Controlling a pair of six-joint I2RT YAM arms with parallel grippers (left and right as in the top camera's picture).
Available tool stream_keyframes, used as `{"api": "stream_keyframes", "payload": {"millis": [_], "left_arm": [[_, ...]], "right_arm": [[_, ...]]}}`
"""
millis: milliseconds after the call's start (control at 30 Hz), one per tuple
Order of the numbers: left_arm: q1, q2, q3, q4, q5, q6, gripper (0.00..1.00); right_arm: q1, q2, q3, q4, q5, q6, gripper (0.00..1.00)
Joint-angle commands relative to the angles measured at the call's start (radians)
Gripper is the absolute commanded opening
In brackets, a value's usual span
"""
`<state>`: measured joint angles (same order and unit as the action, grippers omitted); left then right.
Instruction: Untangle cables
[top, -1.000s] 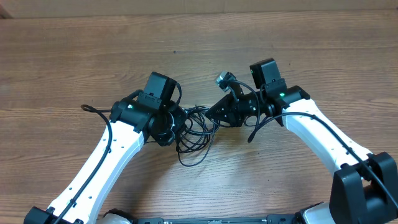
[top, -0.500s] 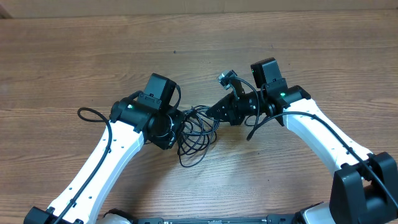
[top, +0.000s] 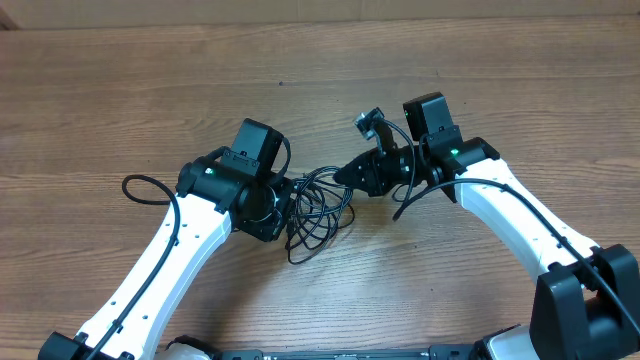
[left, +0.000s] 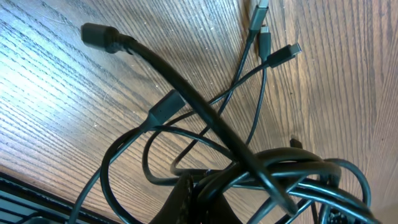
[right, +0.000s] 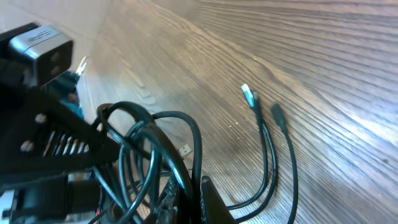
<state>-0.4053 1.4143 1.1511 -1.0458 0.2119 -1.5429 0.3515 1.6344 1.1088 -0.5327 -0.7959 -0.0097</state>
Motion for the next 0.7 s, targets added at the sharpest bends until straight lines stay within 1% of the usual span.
{"api": "stream_keyframes", "payload": {"millis": [0, 300, 433, 533, 567, 667], "left_arm": [[0.019, 0.005, -0.003, -0.047, -0.114, -0.025, 0.04], [0.019, 0.005, -0.003, -0.047, -0.115, -0.025, 0.04], [0.019, 0.005, -0.003, -0.047, -0.115, -0.024, 0.04], [0.019, 0.005, -0.003, -0.047, -0.115, -0.024, 0.04], [0.019, 0.005, -0.003, -0.050, -0.115, -0.024, 0.04], [0.019, 0.005, -0.003, -0.051, -0.115, -0.024, 0.04]], "right_arm": [[-0.046, -0.026, 0.024, 0.015, 0.197, 0.100, 0.04], [-0.047, -0.026, 0.024, 0.015, 0.281, 0.206, 0.04], [-0.047, -0.026, 0.024, 0.021, 0.296, 0.224, 0.04], [-0.047, -0.026, 0.024, 0.013, 0.354, 0.287, 0.04], [-0.047, -0.026, 0.024, 0.002, 0.414, 0.346, 0.04], [-0.047, -0.026, 0.024, -0.007, 0.478, 0.409, 0.04]]}}
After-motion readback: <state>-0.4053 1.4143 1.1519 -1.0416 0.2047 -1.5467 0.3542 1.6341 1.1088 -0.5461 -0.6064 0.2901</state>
